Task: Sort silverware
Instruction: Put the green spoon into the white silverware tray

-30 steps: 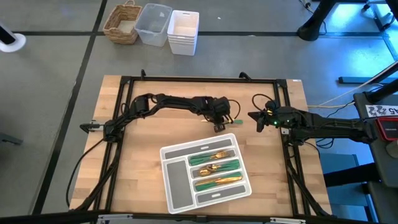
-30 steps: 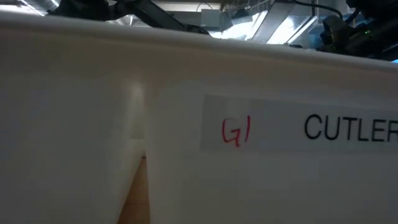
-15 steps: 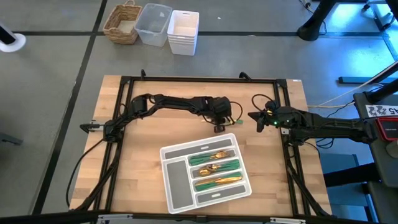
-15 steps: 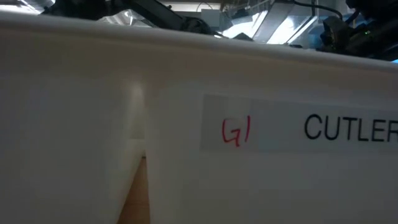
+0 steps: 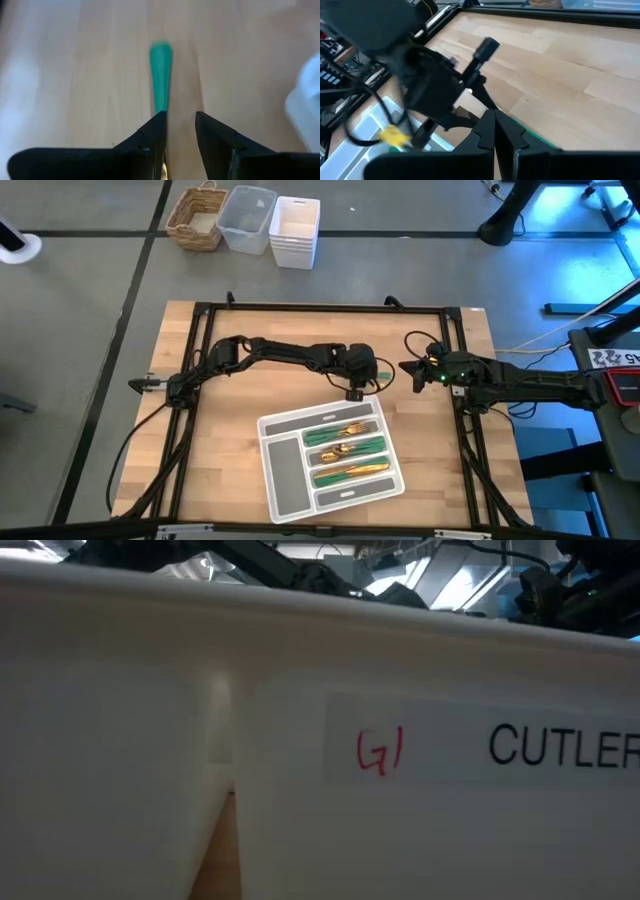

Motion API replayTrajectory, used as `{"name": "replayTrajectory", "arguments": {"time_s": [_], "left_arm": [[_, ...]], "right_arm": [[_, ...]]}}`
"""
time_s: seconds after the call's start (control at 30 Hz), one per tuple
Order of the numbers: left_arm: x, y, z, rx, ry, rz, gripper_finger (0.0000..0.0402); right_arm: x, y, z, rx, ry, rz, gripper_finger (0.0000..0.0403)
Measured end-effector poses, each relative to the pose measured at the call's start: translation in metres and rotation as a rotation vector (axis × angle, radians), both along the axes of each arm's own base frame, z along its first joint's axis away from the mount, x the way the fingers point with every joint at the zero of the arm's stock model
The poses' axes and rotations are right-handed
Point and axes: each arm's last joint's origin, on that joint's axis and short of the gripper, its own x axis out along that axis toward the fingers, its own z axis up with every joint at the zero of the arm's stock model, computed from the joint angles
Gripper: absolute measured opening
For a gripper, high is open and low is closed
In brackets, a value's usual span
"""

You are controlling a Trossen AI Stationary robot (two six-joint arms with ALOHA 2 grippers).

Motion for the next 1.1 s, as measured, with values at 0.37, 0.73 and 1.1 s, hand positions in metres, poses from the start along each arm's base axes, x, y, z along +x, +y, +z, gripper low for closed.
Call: {"name": "replayTrajectory", "arguments": {"time_s": [0.37,0.73,1.1], "left_arm": [[0.003,0.002,-0.020,0.007,0.028,0.030,0.0098],[0.001,0.018,-0.021,-0.035,0.014,0.096,0.0098],[-0.005,0.024,-0.029,-0.052,0.077,0.088,0.0098]], "right_arm": [[0.000,0.001,0.000,0.050,-0.016,0.017,0.0001],[0.000,0.001,0.000,0.051,-0.020,0.020,0.0001],[-0.002,0.001,0.006,0.042,-0.083,0.022,0.0001]]}}
